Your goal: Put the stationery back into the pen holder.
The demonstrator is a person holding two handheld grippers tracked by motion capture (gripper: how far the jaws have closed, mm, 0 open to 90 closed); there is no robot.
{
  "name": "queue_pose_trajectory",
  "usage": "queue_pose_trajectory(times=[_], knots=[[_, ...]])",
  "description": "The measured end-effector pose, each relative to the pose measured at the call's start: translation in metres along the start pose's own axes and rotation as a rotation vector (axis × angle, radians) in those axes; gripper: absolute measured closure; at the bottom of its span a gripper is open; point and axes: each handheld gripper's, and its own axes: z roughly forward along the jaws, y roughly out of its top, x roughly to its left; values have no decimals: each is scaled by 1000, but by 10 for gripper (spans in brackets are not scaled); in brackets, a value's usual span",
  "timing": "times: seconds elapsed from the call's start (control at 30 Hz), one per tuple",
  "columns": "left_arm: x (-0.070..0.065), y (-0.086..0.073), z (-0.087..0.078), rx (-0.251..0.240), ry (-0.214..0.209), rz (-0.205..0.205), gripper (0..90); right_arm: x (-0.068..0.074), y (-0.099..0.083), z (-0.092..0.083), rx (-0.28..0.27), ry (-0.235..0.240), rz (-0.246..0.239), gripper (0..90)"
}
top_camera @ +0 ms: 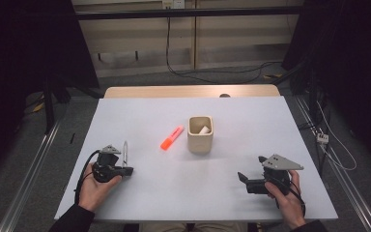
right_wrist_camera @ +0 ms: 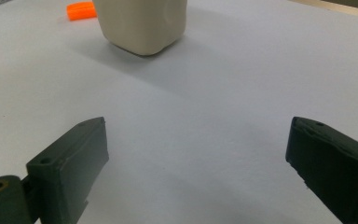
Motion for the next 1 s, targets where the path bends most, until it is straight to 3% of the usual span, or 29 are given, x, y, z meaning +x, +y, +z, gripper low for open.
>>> queue_pose_trajectory(times=[0.33,0.57,0.77,0.9,1.0], knots=[[9,-6,-9,13,25,-31,900,0,0,0,0,-1,0,55],[12,-7,-15,26,99,1,900,0,0,0,0,0,-2,55],[17,-8,-18,21,116,-19,900,0,0,1,1,-1,-2,55],[18,-8,-18,20,119,-13,900,0,0,1,1,0,-1,55],[18,-8,-19,27,146,0,900,0,0,1,2,2,0,55]])
